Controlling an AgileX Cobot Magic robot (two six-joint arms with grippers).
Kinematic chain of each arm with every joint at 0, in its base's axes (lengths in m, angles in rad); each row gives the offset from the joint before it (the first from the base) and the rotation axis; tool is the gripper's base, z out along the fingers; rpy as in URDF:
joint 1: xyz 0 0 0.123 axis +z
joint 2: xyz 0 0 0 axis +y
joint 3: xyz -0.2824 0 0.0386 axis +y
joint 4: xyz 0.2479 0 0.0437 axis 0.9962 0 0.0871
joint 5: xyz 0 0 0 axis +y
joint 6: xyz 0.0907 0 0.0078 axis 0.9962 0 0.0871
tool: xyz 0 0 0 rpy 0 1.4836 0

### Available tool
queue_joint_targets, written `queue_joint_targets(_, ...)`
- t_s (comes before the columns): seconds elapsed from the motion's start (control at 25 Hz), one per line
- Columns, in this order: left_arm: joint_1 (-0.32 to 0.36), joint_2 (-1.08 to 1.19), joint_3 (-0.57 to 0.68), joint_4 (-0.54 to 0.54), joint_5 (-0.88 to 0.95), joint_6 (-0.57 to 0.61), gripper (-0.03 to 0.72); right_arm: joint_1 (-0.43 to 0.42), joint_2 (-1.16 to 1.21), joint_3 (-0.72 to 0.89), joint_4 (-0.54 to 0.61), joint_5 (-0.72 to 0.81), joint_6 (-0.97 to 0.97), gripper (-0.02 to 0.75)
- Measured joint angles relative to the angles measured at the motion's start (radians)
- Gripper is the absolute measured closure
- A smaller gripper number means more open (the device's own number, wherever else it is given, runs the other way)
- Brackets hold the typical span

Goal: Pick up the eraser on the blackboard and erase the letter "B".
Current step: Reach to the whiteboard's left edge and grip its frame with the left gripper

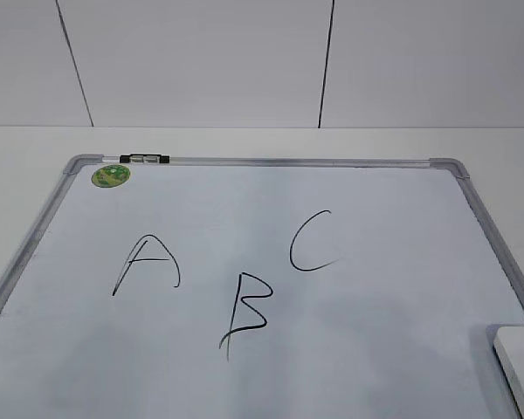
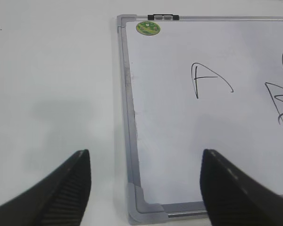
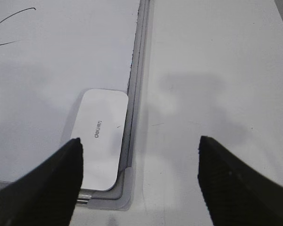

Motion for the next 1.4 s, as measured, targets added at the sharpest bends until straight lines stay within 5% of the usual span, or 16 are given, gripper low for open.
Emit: queue_joint_targets(1.4, 0.0, 0.0, 0.0, 0.0, 0.0, -0.002, 0.155, 0.0, 0.014, -0.004, -0.004, 0.013, 0.002, 0.145)
